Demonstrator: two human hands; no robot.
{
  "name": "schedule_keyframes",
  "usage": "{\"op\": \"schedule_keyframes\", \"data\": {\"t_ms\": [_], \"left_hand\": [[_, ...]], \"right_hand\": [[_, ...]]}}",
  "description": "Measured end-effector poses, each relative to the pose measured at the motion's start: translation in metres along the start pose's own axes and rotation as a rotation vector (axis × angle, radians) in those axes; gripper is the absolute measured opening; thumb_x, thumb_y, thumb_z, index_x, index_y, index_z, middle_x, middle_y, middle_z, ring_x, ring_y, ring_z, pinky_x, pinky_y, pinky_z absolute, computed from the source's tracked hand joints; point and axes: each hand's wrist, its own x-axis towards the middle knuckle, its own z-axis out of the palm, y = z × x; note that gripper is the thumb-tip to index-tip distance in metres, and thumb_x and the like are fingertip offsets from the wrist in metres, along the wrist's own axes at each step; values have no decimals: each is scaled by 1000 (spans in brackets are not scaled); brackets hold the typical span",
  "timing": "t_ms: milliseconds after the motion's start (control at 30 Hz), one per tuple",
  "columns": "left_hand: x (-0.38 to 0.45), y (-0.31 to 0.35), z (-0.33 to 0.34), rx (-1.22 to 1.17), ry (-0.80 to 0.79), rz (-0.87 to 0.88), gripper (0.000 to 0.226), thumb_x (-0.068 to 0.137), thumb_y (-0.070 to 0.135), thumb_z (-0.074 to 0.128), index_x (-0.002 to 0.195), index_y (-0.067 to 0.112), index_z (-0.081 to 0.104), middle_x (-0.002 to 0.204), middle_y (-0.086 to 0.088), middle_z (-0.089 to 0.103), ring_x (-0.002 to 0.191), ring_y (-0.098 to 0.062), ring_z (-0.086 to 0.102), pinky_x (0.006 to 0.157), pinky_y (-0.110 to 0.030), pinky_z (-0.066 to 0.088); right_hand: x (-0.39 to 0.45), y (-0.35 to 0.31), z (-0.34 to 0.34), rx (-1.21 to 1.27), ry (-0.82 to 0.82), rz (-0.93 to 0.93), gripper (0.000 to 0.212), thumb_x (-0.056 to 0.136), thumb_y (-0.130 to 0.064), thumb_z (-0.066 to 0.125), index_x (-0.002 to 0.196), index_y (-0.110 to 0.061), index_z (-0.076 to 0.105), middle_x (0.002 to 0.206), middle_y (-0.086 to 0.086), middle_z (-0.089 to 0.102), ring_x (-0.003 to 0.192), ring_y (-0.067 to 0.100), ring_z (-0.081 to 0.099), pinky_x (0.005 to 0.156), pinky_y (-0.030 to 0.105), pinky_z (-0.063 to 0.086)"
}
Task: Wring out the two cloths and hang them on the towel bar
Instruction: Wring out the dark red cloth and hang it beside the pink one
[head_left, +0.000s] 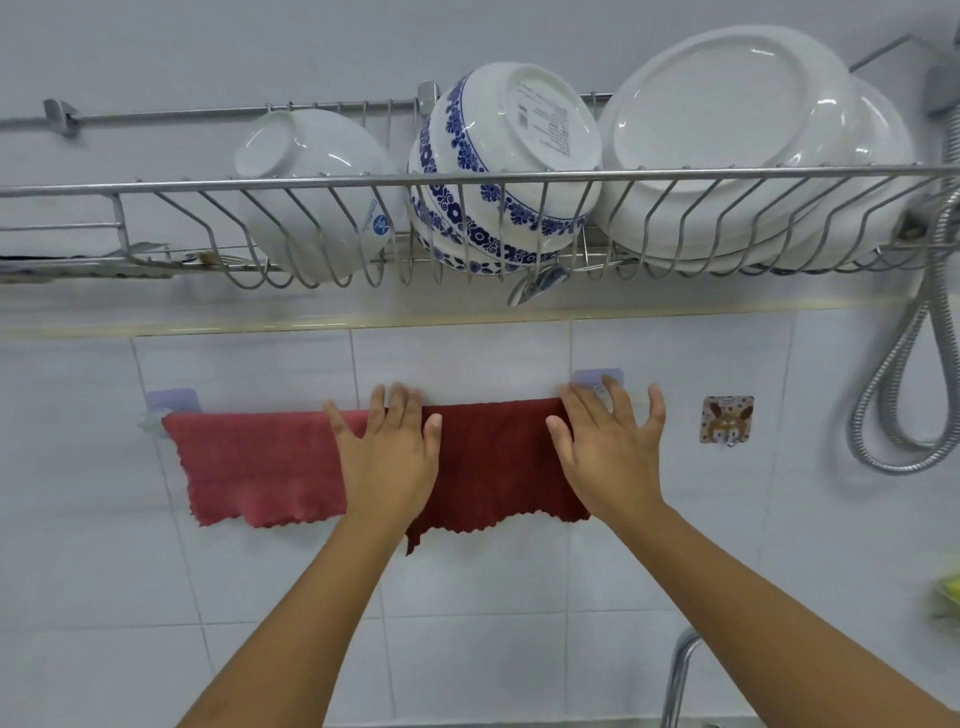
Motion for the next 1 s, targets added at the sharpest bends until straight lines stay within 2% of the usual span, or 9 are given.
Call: {"op": "schedule_keyframes", "data": {"t_ms": [100,233,400,533,700,800,1000], "left_hand": [[1,-4,1,42,-40,-23,63,99,48,3,154,18,4,163,-1,3,150,-16,1,109,-64,-17],[-1,-13,4,30,-42,-33,63,99,49,4,152,18,-7,163,-1,-7,150,-16,-5,109,-65,-17],[-7,-19,8,-10,-31,-9,63,100,48,10,152,18,-7,162,-2,-8,150,-15,-7,112,-64,-14],[-13,-13,9,-48,41,-13,65,98,48,4,152,14,-4,162,-6,-8,150,-18,-7,114,-60,-14],[-25,-1,15,-26,-15,20,74,89,51,-10,153,15,-4,163,-4,-2,150,-16,-4,112,-58,-15],[-20,-7,12,-16,-31,23,73,88,52,-11,152,17,-6,163,-1,-3,150,-15,-4,112,-59,-16],[-22,-10,-6,-40,-152,58,63,101,48,9,153,16,-6,163,-3,-7,149,-16,-8,116,-58,-11]], "right_hand": [[-7,3,3,-20,-14,4,58,98,-51,20,145,-22,40,148,-6,46,144,24,28,113,56,-11],[-20,9,9,-62,-17,-19,62,96,-50,24,149,-19,33,153,-2,38,144,28,24,113,61,-5],[-35,14,10,-81,-32,-41,59,96,-46,27,148,-17,35,155,-2,35,144,28,25,114,63,2],[-22,-1,-2,-17,-26,1,58,96,-45,25,144,-15,41,149,0,45,143,24,30,113,60,-4],[-10,-12,-7,-50,-111,-46,65,97,-52,12,151,-17,24,157,-3,31,149,21,14,108,59,-23],[-7,-4,-11,-81,-120,-38,64,99,-51,12,152,-17,21,159,-2,26,149,20,10,108,61,-21],[-7,-8,-23,-30,-222,-21,65,99,-53,12,153,-17,14,161,-1,17,150,22,0,112,60,-15]]}}
